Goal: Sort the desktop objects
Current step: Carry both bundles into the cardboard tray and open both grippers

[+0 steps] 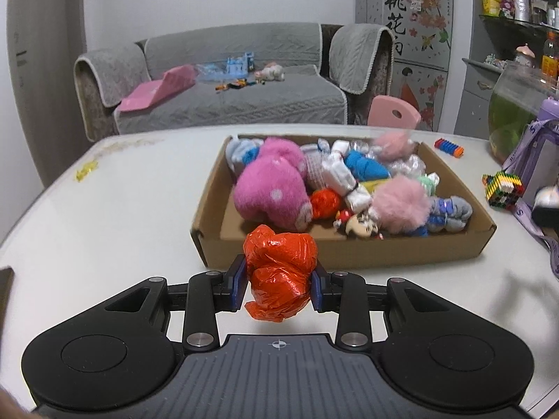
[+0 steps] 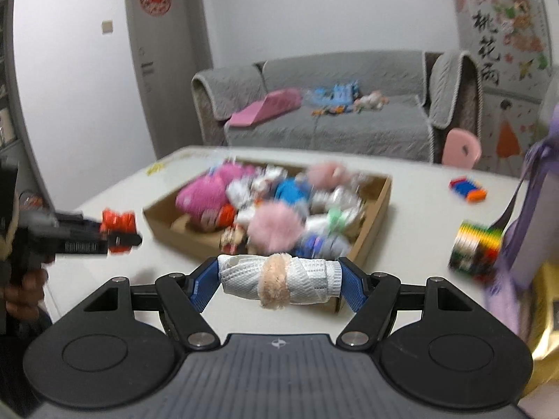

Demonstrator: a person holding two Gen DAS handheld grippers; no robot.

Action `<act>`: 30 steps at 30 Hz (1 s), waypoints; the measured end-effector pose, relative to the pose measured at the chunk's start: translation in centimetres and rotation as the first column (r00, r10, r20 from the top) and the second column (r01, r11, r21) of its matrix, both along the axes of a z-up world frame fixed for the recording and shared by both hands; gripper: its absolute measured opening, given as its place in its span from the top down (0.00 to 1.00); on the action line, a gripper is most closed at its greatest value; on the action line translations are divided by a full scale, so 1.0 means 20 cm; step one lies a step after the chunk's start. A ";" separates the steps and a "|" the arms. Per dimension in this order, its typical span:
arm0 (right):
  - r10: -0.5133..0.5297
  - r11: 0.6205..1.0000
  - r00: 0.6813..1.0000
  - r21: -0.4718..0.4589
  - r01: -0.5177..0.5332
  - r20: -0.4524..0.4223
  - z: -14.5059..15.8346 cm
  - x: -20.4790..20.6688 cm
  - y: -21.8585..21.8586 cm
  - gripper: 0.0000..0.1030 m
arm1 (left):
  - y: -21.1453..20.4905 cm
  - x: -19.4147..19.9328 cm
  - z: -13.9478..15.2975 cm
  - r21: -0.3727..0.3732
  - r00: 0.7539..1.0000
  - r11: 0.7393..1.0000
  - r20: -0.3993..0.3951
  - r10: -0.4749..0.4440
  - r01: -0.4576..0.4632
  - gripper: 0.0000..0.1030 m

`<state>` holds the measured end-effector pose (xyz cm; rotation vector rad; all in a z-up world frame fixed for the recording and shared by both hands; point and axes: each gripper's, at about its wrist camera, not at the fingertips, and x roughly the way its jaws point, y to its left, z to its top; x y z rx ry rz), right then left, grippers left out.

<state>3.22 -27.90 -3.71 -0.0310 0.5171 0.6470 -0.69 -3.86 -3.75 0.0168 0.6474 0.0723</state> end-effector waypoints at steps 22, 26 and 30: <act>-0.067 0.993 0.985 0.109 0.049 0.160 0.26 0.46 0.15 0.34 | -0.10 0.62 0.31 0.048 0.995 0.999 0.091 -0.025 0.021 0.59; -0.066 0.994 0.989 0.092 0.054 0.132 0.16 0.55 0.20 0.34 | -0.12 0.76 0.19 0.029 0.998 0.999 0.042 -0.044 0.043 0.59; -0.055 0.999 0.993 0.003 0.055 0.104 0.05 0.55 0.27 0.34 | -0.14 0.82 0.06 0.023 0.998 0.998 -0.027 -0.060 0.060 0.59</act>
